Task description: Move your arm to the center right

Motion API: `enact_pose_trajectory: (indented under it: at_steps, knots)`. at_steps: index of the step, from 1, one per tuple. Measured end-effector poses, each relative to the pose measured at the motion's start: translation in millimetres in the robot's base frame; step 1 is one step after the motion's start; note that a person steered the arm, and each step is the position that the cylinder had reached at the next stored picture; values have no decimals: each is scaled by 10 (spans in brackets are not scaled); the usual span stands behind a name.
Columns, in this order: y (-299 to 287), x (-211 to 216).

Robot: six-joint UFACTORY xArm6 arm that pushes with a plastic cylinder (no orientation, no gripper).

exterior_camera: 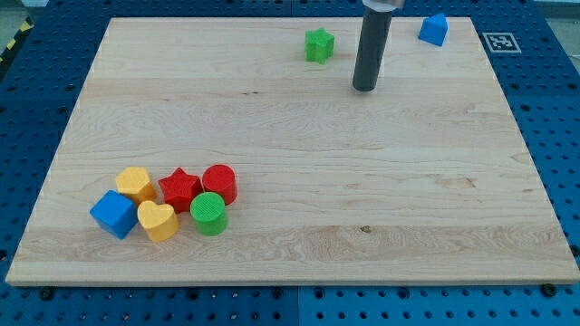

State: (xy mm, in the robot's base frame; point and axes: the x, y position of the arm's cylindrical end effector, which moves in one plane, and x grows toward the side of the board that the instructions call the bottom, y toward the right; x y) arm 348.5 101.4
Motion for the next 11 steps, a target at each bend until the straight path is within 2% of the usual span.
enact_pose_trajectory:
  at_steps: [5,8,11]
  knots:
    - [243,225]
    - [1121,255]
    - [1289,255]
